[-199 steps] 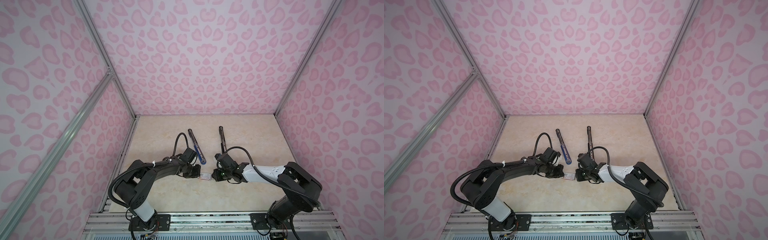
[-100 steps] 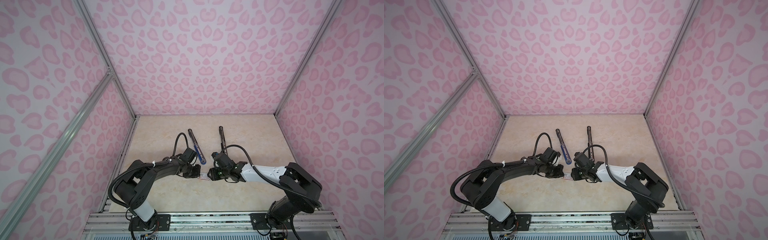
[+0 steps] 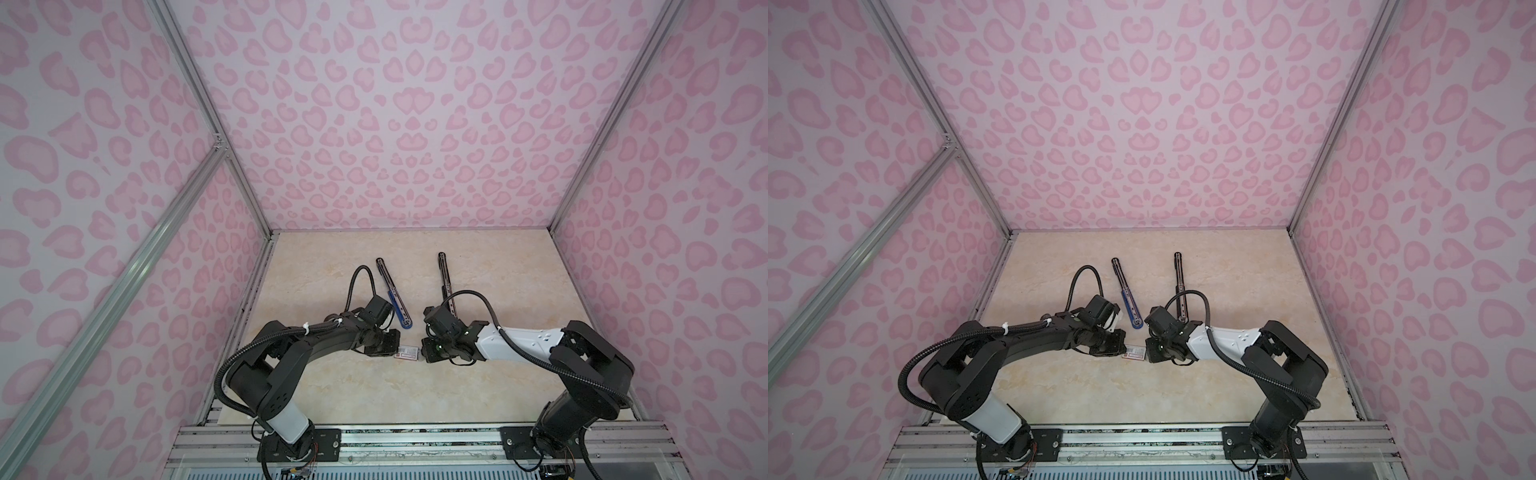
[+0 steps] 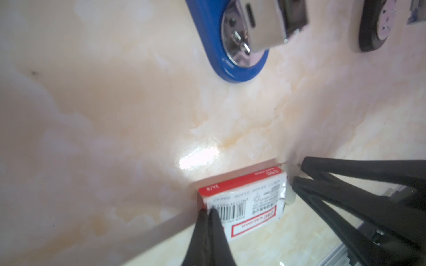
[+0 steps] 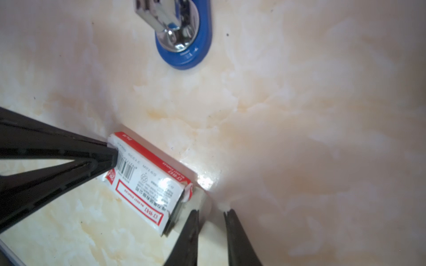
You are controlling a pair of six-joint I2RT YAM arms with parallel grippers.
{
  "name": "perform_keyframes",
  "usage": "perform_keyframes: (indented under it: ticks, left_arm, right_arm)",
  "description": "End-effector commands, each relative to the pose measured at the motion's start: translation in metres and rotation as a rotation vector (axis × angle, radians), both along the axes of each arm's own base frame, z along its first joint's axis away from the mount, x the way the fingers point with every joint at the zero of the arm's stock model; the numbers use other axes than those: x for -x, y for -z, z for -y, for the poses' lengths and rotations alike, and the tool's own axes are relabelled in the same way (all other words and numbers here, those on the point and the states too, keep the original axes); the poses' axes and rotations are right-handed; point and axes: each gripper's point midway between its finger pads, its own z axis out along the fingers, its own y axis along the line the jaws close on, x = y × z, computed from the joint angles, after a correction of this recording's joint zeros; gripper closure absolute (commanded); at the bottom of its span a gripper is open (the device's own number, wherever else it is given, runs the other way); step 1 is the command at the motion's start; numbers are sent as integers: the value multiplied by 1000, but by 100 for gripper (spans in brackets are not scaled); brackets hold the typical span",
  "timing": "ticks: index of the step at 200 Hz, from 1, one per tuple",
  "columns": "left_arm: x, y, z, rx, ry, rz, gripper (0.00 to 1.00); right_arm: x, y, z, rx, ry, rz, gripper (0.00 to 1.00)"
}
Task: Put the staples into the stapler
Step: 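Pull the staple box apart, right gripper sliding the inner tray out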
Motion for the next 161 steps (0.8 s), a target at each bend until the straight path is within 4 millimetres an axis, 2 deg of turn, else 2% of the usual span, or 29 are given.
perform_keyframes:
  ticks: [1, 48, 64, 84, 101, 161]
  left_arm:
    - [1, -1, -3, -14, -2, -3, 97]
    - [1, -4, 0, -1, 5, -2, 96]
    - [0, -5, 1, 4, 6, -1, 92]
    - [1, -7, 2, 10, 8, 1, 82]
    - [1, -8, 2, 14, 9, 3, 79]
    - [6, -5, 1, 15, 15, -13, 78]
  right_arm:
    - [1, 1, -2, -14, -3, -4, 79]
    - [4, 4, -12, -63, -13, -29, 84]
    - [5, 5, -13, -63, -13, -36, 84]
    - [6, 8, -10, -55, -11, -38, 92]
    - [7, 10, -9, -53, -6, -43, 96]
    - [4, 10, -9, -55, 7, -41, 100]
